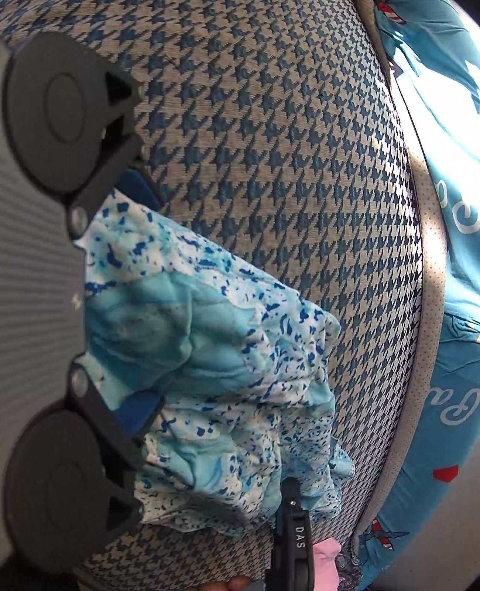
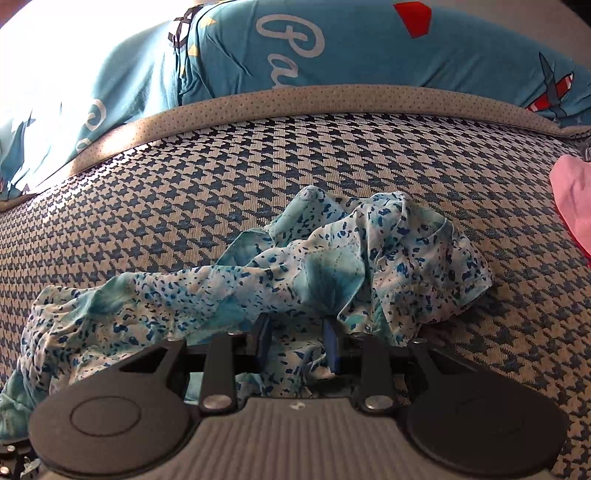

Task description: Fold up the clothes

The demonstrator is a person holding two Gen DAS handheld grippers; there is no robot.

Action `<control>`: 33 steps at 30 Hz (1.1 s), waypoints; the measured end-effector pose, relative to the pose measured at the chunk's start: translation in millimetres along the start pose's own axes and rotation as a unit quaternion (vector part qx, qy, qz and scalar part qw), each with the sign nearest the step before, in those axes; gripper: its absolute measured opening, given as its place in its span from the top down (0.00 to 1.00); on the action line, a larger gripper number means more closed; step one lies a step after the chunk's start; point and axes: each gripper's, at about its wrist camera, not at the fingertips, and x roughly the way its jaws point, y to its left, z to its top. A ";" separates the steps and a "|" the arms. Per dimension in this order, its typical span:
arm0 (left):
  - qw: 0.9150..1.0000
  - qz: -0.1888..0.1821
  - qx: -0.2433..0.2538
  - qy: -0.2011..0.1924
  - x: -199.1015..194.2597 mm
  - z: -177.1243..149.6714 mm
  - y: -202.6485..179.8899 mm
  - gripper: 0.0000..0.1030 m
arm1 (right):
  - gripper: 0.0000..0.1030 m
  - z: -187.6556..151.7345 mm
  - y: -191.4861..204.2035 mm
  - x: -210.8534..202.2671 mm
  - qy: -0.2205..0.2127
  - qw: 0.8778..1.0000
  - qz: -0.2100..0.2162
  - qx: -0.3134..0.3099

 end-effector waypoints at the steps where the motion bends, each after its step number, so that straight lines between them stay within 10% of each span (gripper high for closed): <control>1: 1.000 -0.002 0.009 0.000 0.9 -3.6 -4.2 0.00 | 0.70 1.7 3.4 -3.9 -0.008 1.000 0.015 -0.001; 13: 0.993 -0.105 0.038 -0.037 -16.0 -15.6 -11.7 0.00 | 0.48 1.5 75.3 -18.1 0.023 0.970 0.231 -0.066; 23: 0.991 -0.116 0.067 -0.030 -16.5 -26.0 -15.5 0.00 | 0.37 -27.0 109.9 -4.7 0.053 0.968 0.194 -0.152; 33: 0.991 -0.119 0.048 -0.036 -20.0 -20.2 -7.7 0.00 | 0.81 -32.1 115.1 -6.8 0.029 0.966 0.188 -0.175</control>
